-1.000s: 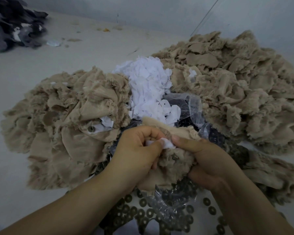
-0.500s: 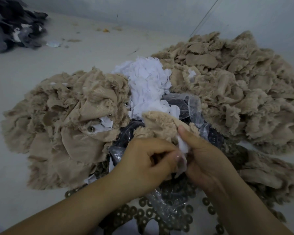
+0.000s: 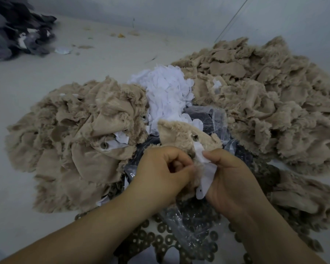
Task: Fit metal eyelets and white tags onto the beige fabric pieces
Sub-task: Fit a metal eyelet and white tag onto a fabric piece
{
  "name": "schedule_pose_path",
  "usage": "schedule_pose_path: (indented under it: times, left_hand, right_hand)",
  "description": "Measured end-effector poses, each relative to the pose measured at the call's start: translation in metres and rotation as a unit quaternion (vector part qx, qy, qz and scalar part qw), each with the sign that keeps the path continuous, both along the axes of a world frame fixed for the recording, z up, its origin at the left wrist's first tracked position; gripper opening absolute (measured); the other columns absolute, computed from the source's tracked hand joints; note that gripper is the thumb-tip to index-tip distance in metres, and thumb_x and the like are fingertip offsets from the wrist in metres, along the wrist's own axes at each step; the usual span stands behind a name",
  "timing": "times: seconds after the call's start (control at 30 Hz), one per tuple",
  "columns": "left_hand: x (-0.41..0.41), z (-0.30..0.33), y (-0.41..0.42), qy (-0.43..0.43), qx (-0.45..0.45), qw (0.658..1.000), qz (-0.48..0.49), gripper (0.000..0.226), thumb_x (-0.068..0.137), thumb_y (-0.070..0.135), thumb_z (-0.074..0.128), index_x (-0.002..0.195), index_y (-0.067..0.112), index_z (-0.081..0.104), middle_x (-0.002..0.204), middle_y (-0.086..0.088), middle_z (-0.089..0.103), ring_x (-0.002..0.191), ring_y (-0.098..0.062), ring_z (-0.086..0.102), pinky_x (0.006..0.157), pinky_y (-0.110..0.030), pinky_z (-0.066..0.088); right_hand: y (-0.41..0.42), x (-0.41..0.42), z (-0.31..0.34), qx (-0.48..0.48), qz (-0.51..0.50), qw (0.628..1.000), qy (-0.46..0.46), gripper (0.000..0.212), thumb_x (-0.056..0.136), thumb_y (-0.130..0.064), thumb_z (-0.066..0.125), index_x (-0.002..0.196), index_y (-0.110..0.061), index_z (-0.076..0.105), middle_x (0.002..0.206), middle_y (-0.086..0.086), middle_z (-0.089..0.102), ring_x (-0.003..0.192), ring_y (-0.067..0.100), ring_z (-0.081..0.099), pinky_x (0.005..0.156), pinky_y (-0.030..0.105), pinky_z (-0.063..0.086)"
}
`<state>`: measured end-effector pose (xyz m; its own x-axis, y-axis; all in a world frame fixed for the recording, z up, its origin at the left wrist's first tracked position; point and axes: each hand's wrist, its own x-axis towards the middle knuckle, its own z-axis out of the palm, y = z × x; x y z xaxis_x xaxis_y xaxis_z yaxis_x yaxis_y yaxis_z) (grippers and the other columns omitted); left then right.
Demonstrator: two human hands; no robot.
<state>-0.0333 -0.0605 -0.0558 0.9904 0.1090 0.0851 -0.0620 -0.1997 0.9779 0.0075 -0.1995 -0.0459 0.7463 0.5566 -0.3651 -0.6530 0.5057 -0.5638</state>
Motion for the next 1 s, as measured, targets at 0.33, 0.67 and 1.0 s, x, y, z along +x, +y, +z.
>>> schedule_pose_path:
  times: [0.33,0.67,1.0]
  left_hand:
    - [-0.005,0.004,0.004,-0.025,0.009,0.999,0.033,0.022,0.084,0.005,0.073,0.069,0.02,0.068,0.059,0.003,0.065,0.05,-0.01,0.058,0.046,-0.027,0.052]
    - [-0.008,0.008,-0.016,0.035,0.05,0.998,-0.008,0.02,0.075,0.023,0.085,0.072,0.013,0.069,0.057,-0.003,0.066,0.039,-0.002,0.052,0.042,-0.018,0.041]
    - [-0.01,0.0,-0.021,-0.034,0.144,0.989,0.002,0.012,0.082,0.019,0.078,0.075,0.019,0.069,0.06,0.002,0.063,0.049,-0.01,0.057,0.05,-0.03,0.051]
  right_hand:
    - [0.002,0.004,-0.004,0.014,-0.034,0.999,0.008,0.035,0.093,-0.007,0.046,0.121,0.008,0.06,0.124,0.03,0.064,0.117,0.039,0.063,0.106,0.046,0.044]
    - [0.005,-0.006,0.002,0.011,-0.005,0.999,0.03,0.049,0.086,-0.025,0.055,0.13,-0.002,0.05,0.114,0.031,0.067,0.103,0.04,0.07,0.08,0.045,0.061]
    - [0.006,-0.012,0.003,-0.028,-0.01,0.999,-0.046,0.03,0.081,-0.03,0.056,0.097,-0.016,0.077,0.099,0.015,0.076,0.096,0.026,0.074,0.071,0.031,0.062]
